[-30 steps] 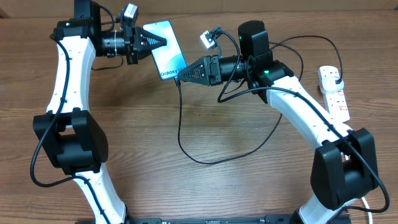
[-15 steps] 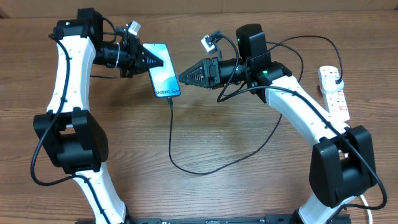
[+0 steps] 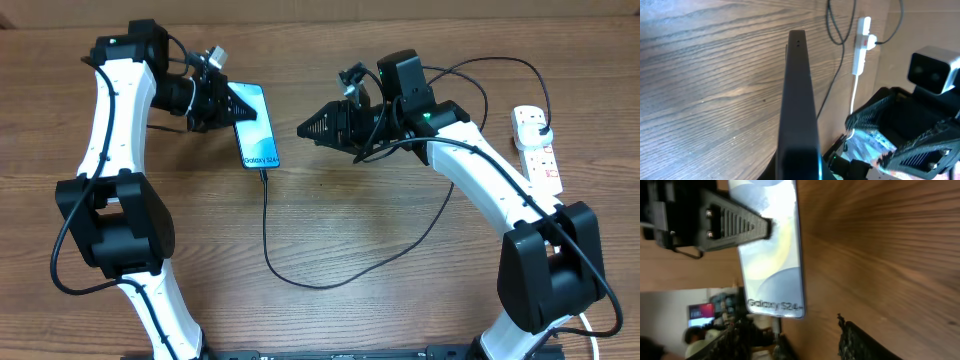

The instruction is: Plug charger to phone and switch on socket

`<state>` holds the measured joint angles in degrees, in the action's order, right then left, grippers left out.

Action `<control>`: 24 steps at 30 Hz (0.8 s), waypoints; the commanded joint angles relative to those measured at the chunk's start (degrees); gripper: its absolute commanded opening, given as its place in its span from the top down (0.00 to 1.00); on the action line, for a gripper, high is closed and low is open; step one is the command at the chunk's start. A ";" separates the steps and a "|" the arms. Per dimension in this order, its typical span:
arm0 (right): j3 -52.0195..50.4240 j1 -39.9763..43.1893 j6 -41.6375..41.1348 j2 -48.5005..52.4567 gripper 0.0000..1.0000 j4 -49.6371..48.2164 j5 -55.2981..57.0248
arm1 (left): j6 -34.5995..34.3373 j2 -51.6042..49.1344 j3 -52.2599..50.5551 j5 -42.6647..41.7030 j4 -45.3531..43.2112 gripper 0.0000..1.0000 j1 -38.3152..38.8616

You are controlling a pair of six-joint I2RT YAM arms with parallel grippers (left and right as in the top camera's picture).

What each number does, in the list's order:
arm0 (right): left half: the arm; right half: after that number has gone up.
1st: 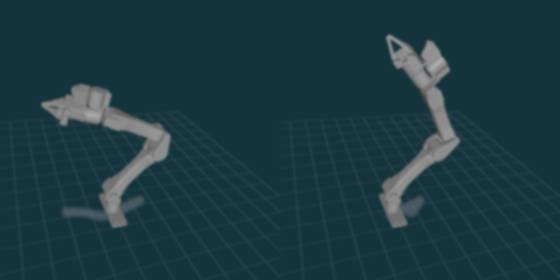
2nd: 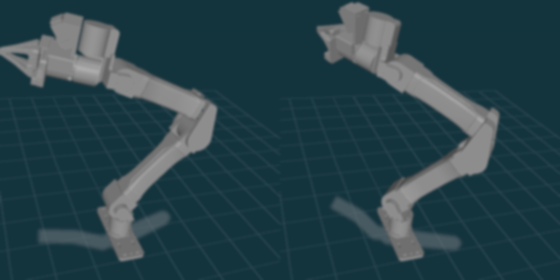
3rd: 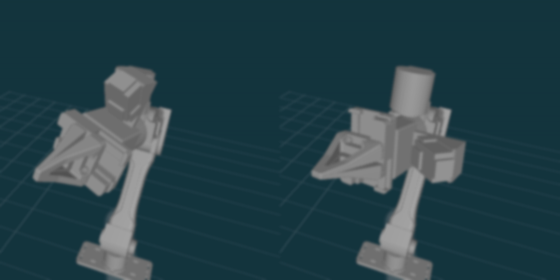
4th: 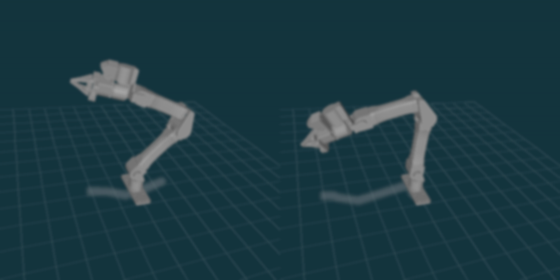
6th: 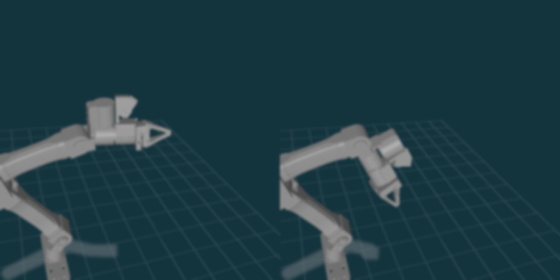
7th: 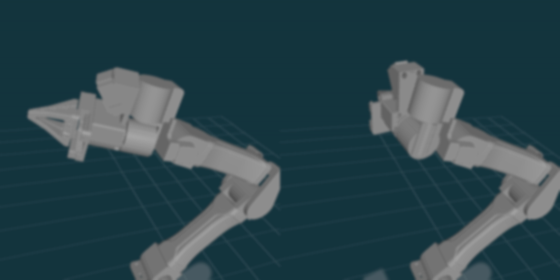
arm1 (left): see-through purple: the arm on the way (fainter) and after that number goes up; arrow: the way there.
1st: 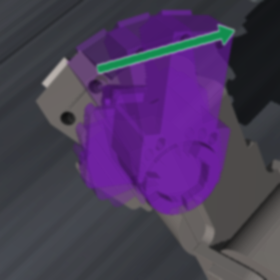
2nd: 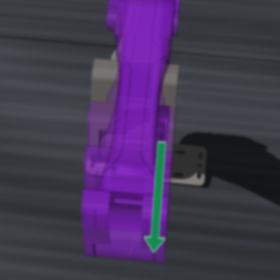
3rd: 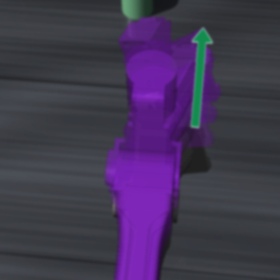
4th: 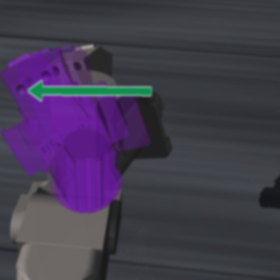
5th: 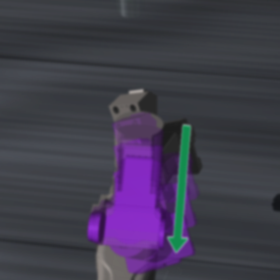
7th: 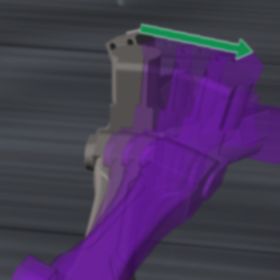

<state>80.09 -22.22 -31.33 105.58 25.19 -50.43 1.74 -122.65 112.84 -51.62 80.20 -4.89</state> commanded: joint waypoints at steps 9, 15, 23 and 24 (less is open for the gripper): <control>0.92 0.13 0.31 -1.18 0.34 4.55 8.90 | 0.42 0.07 -13.07 0.20 -10.45 0.96 0.09; 0.92 0.13 0.33 -1.18 0.34 5.62 9.33 | -2.23 0.02 -19.67 1.16 -16.94 0.96 0.07; 0.92 0.11 0.33 -1.18 0.34 7.02 10.36 | -7.32 -0.04 -27.19 1.03 -25.62 0.96 0.09; 0.92 0.11 0.33 -1.18 0.34 7.13 10.54 | -7.61 -0.04 -27.63 1.05 -26.34 0.96 0.09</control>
<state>80.09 -22.22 -31.46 105.58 32.23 -40.99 -2.85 -122.67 86.80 -48.97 55.16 -4.89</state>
